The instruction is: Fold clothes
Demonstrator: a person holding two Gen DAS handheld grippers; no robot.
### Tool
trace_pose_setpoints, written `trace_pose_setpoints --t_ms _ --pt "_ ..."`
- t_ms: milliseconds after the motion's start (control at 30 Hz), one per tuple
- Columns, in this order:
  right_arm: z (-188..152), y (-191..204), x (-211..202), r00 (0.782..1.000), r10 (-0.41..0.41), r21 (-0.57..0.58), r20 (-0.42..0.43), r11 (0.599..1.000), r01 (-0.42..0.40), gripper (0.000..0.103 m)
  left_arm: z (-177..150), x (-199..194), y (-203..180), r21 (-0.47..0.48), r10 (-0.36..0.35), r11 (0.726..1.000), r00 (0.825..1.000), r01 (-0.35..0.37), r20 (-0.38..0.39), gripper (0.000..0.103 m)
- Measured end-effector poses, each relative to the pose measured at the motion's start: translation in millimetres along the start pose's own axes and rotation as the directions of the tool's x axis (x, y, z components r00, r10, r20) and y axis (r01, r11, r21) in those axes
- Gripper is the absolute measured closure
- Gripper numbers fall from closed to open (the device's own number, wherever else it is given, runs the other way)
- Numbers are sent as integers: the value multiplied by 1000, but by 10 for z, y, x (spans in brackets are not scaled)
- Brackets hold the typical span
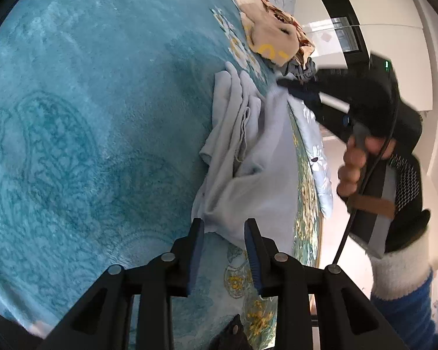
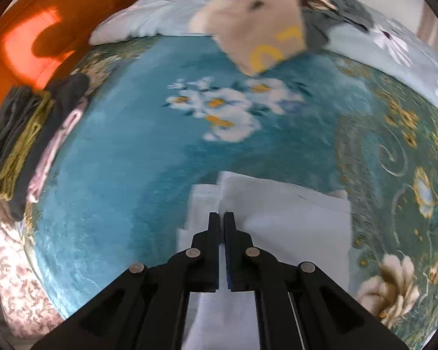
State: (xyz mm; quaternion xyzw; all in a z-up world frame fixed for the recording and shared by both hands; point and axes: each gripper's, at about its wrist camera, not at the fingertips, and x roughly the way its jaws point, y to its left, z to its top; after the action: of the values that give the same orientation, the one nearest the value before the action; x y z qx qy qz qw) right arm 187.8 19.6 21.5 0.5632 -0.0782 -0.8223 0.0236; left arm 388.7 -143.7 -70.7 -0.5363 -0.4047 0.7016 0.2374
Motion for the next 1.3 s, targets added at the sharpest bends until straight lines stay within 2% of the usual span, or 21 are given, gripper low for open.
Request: trace_pose_setpoints --t_ms 100,200,333,400,433,467,500,633,767,867,967,1033,1133,1300 --pt "1 185 248 999 -19 -37 -45 999 17 100 9 -37 31 -9 10 1000 1000 -10 8 71" --pt "-38 162 522 993 -85 -16 -85 996 84 100 19 -103 63 -18 23 1000 999 -22 25 71" --pt "-36 84 503 995 -68 15 -69 997 69 99 39 -206 25 -10 40 999 997 -40 58 70" --pt "-13 55 450 996 -14 20 -83 1000 16 89 47 -203 -66 15 40 999 997 -41 62 70" --pt "-1 37 401 996 41 25 -80 999 -39 71 42 -185 -129 34 43 998 997 -45 60 70" --pt "5 30 333 993 100 29 -68 995 -98 58 37 -157 -206 62 47 997 997 -50 55 70" --pt "3 21 249 989 140 27 -53 990 -139 56 43 -130 -266 88 50 995 998 -54 48 70" --pt "-44 -180 -181 968 248 14 22 968 -249 56 54 33 -459 155 84 984 996 -87 25 70" --pt "-182 -662 -466 970 232 75 75 968 -238 52 90 147 -547 221 131 966 991 -137 38 70" --pt "-380 -1103 -470 974 216 151 74 963 -225 52 117 245 -609 287 151 946 988 -153 27 70" --pt "-613 -1417 -439 977 201 199 66 957 -210 52 159 431 -698 372 192 910 981 -182 9 70" --pt "-713 -1519 -418 975 212 221 62 950 -221 52 178 481 -686 371 225 904 974 -211 7 70" --pt "-828 -1626 -398 971 233 242 58 940 -240 52 203 381 -675 346 193 918 981 -193 35 70" --pt "-842 -1690 -337 963 260 264 67 926 -268 52 201 330 -757 407 231 881 970 -241 72 65"
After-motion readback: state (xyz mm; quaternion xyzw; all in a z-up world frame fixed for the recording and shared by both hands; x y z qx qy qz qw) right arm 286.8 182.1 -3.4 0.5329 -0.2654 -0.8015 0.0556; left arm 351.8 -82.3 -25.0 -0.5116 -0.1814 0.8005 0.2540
